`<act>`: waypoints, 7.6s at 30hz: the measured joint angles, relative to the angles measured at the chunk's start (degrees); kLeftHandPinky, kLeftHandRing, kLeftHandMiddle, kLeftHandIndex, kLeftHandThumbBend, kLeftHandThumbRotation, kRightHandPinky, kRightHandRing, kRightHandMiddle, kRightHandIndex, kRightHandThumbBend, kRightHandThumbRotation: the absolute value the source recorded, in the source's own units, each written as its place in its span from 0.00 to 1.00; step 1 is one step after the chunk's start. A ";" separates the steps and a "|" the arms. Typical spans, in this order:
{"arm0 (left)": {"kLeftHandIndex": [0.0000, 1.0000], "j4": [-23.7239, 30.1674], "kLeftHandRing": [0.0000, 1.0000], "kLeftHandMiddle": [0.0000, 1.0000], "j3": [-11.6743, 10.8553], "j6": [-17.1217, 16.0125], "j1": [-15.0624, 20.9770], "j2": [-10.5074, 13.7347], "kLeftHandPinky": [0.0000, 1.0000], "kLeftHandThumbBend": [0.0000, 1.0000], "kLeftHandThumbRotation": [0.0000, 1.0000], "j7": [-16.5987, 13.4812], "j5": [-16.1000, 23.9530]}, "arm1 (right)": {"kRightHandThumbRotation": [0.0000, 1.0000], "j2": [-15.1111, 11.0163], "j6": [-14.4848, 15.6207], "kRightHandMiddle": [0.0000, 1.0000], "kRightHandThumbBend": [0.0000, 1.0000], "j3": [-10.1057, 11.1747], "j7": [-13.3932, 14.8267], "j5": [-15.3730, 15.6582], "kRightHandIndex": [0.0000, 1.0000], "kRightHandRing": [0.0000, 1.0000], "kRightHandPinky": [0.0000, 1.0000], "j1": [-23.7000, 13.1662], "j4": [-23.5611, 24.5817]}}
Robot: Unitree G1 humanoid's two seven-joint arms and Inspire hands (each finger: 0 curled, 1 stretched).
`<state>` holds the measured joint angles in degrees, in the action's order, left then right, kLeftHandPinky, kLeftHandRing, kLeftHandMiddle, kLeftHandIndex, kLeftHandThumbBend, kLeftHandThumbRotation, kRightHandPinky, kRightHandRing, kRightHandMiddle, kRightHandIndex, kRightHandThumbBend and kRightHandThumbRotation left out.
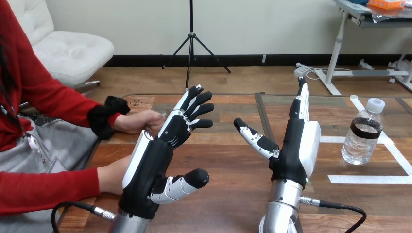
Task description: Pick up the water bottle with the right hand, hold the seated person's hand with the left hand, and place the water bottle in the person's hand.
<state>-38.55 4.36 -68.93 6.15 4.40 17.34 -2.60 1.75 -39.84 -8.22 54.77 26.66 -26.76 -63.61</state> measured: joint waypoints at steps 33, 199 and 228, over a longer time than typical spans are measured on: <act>0.95 -0.01 0.88 0.92 -0.32 -0.63 0.00 0.05 0.78 0.85 0.78 -0.51 0.45 | 0.48 -0.12 -1.84 1.00 1.00 0.30 -2.92 -2.01 1.00 1.00 1.00 0.00 0.02; 0.95 -0.12 0.87 0.91 -0.55 -0.68 0.05 0.36 0.77 0.85 0.78 0.11 -0.20 | 0.54 -10.54 -7.25 1.00 1.00 10.28 2.38 -4.06 1.00 1.00 1.00 11.72 8.47; 0.95 -0.14 0.86 0.91 -0.86 -1.11 0.04 0.61 0.76 0.85 0.78 0.23 -0.27 | 0.53 -12.34 -7.56 1.00 1.00 12.70 4.50 -4.32 1.00 1.00 1.00 12.12 7.53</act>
<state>-38.68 3.50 -70.04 6.20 5.01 17.57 -2.88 -10.59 -47.40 4.48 59.27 22.34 -14.64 -56.08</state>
